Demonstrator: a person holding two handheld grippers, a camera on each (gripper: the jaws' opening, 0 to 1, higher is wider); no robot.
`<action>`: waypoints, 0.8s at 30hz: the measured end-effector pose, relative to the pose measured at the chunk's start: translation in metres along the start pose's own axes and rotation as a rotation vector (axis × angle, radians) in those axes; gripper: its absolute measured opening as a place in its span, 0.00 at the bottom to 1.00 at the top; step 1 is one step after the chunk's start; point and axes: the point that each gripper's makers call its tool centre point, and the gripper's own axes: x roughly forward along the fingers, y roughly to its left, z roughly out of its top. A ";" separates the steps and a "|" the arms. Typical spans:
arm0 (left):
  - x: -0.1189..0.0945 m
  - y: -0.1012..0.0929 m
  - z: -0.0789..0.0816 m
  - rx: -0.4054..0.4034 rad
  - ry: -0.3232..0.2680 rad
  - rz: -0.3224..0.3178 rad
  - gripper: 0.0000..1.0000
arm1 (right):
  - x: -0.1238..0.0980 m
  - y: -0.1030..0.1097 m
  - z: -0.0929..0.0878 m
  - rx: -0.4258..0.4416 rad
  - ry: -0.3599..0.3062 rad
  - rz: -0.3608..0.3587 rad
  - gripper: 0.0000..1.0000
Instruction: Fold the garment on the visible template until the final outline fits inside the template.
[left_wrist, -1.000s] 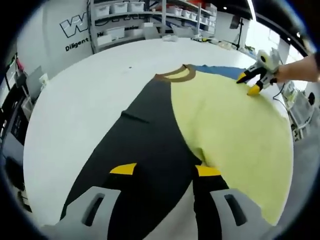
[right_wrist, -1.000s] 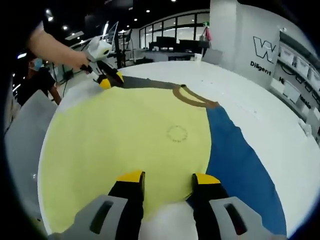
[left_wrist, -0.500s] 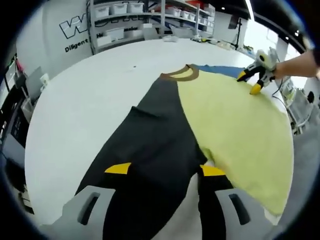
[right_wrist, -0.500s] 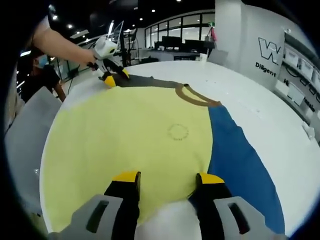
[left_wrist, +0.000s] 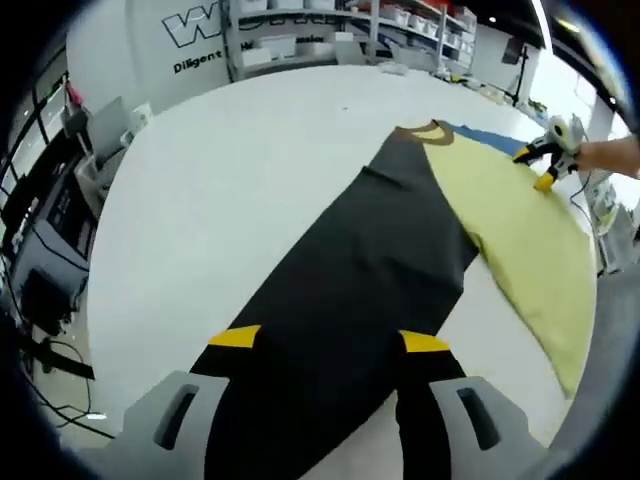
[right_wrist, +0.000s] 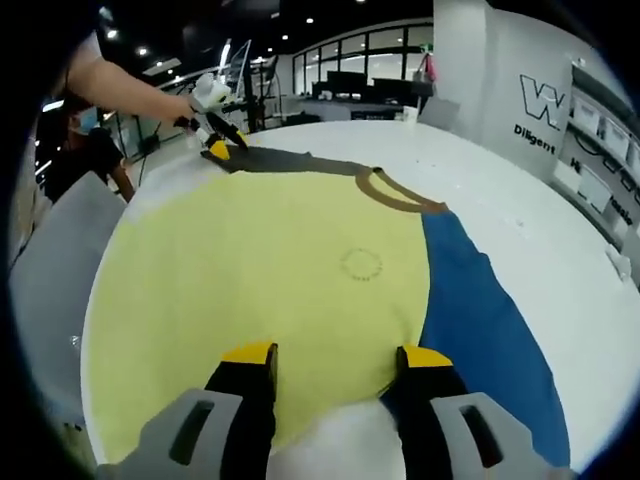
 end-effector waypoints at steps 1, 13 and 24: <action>-0.003 0.002 -0.001 0.000 -0.004 0.008 0.59 | 0.000 0.000 0.000 -0.001 0.000 0.000 0.45; -0.003 0.015 0.002 0.036 -0.031 -0.027 0.62 | -0.001 -0.001 -0.001 -0.002 0.000 0.005 0.44; -0.007 0.003 0.011 0.055 -0.045 -0.025 0.63 | -0.038 -0.040 0.007 0.154 -0.070 -0.118 0.53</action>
